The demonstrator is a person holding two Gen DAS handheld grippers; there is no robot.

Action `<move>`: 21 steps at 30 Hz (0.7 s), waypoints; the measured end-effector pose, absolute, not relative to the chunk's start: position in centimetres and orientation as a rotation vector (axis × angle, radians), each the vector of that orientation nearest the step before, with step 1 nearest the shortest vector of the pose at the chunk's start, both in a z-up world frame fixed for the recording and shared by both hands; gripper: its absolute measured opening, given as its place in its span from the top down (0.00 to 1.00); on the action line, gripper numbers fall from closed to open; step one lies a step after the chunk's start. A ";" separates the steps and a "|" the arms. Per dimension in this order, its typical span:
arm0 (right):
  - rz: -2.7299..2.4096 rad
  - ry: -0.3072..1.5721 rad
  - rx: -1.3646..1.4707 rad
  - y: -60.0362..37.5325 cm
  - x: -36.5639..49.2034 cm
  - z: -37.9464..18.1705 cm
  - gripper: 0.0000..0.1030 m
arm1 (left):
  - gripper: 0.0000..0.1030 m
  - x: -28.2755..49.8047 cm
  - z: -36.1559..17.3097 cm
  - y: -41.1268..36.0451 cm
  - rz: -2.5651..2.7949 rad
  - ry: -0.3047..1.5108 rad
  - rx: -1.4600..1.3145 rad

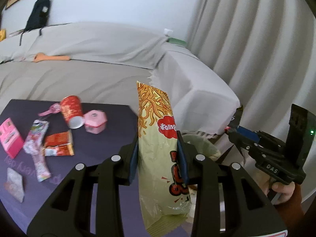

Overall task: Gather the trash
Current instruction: 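Carry the dark wrapper and yellow chip bag to the trash bag and release both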

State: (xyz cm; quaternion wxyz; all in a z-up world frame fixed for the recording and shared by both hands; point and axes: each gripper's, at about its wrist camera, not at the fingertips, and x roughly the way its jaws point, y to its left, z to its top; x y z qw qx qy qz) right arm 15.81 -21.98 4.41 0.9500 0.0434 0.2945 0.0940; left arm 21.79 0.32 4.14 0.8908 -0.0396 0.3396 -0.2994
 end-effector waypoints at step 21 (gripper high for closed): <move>0.115 0.804 0.177 -26.6 18.1 -6.2 0.70 | 0.68 21.6 -0.1 -6.5 -0.747 0.806 -0.058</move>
